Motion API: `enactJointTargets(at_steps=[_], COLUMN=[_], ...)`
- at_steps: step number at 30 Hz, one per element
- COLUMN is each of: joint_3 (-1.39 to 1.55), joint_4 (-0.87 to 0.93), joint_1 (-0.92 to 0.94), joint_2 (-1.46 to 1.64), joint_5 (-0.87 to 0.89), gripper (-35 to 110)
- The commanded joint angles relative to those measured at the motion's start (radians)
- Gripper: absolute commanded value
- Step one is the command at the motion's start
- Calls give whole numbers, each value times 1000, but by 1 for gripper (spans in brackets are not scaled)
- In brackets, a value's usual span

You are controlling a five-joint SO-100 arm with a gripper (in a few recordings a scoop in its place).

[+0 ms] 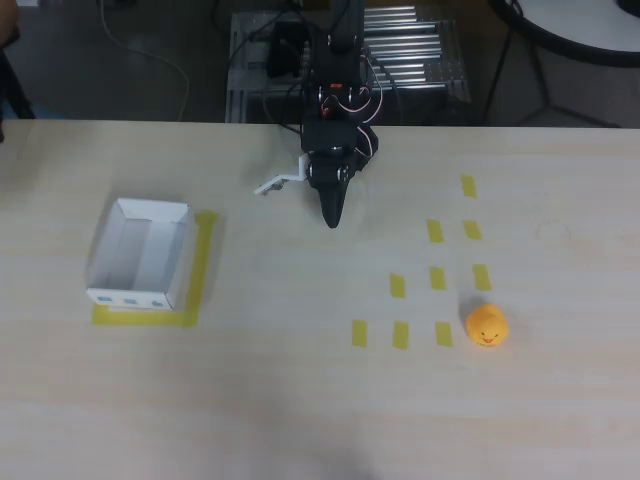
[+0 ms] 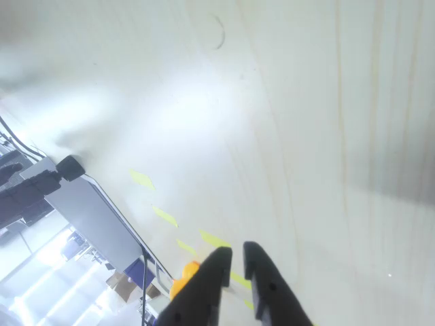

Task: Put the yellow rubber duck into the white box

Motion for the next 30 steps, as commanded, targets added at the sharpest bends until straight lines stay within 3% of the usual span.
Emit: enactJointTargets(at_steps=[1, 9, 13, 18, 24, 27, 30], joint_3=[11, 12, -38, -334, -767, -971, -1132], joint_4=[20, 14, -158, -288, -229, -89, 40], joint_1=[23, 28, 48, 63, 6, -26, -77], joint_2=[49, 49, -17, -281, -618, -761, -891], joint_5=[2, -8, -101, -176, -348, -526, -577], gripper=[0, 0, 0, 0, 1, 10, 22])
